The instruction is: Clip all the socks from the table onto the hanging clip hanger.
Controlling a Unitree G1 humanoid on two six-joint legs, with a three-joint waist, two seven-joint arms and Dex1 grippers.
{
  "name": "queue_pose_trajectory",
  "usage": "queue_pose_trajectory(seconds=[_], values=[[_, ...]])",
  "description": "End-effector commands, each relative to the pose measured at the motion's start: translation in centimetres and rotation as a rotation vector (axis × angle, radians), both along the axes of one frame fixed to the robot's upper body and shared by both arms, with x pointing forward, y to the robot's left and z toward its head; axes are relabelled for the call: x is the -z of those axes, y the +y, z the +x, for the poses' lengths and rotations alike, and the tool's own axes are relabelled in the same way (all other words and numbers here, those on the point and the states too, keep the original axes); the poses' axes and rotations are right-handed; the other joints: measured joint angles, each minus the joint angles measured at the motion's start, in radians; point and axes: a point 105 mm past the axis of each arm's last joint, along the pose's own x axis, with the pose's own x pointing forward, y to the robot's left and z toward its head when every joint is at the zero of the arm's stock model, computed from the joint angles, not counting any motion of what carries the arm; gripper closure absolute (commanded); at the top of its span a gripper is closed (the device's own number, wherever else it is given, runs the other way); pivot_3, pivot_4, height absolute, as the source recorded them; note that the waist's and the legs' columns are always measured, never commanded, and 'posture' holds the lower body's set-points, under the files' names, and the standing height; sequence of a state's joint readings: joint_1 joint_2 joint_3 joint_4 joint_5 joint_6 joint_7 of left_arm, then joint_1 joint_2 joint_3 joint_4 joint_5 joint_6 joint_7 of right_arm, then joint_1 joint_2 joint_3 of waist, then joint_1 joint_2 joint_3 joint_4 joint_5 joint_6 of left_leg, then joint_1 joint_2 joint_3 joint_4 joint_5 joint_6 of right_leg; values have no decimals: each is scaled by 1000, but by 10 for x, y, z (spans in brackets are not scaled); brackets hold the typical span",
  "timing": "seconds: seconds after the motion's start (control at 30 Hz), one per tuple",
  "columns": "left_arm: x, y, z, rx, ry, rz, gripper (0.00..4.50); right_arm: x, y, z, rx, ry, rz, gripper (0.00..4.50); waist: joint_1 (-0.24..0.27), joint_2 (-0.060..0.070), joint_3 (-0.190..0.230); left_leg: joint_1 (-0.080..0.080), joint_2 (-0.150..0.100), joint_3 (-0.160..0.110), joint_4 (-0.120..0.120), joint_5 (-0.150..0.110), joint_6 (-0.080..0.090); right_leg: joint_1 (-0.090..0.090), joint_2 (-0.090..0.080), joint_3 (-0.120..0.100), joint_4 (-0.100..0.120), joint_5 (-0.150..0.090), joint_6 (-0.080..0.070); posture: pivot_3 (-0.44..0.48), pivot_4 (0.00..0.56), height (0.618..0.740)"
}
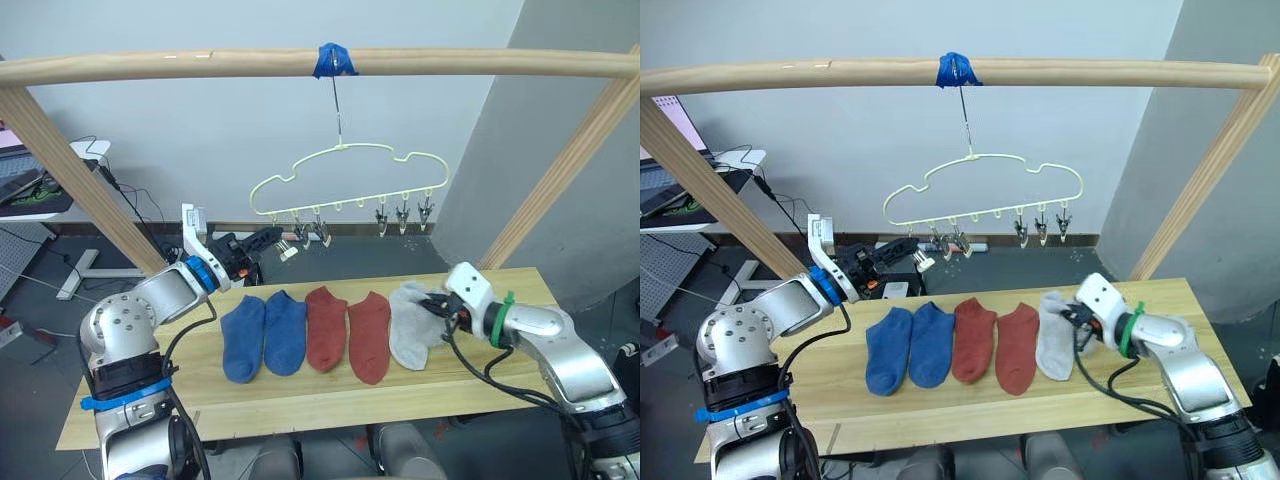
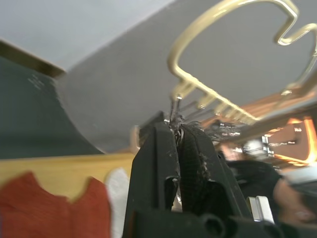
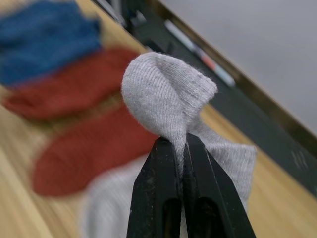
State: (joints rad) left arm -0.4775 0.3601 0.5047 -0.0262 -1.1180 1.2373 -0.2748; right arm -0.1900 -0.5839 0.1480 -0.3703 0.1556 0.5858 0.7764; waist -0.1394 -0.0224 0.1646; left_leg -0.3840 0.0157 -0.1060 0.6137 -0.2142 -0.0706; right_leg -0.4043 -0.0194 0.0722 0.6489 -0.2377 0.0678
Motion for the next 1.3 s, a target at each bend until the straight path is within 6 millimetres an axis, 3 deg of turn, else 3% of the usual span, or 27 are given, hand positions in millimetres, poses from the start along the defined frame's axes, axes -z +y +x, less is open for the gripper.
queue_pose_trajectory(seconds=[0.03,0.13,0.2,0.37,1.3], values=[[-13,0,-3,9,-18,-33,4500,-24,46,-6,-95,-86,41,4474,0,-2,1,0,0,0,0,0,0,0,0,0,0,0,0,-104,149,740],[-13,-3,-1,-3,-28,11,4500,-28,80,3,-106,-111,89,4474,3,-3,2,-1,0,0,0,0,0,0,0,0,-1,0,0,-105,150,740],[-13,-4,0,-9,-29,15,4500,-28,92,10,-104,-125,95,4474,5,-4,2,-1,0,0,0,0,0,-1,-1,0,-1,0,0,-98,146,740],[-15,-8,-1,-5,-44,13,4500,-34,108,31,-86,-206,87,4474,18,-4,2,-3,-1,0,0,0,-1,-1,-2,0,-3,0,0,-90,141,740],[-13,-15,-1,17,-67,33,4500,-42,137,28,-201,-184,125,4474,27,-4,2,-3,0,0,-1,0,-1,-2,-1,-1,-2,0,-1,-86,143,740]])
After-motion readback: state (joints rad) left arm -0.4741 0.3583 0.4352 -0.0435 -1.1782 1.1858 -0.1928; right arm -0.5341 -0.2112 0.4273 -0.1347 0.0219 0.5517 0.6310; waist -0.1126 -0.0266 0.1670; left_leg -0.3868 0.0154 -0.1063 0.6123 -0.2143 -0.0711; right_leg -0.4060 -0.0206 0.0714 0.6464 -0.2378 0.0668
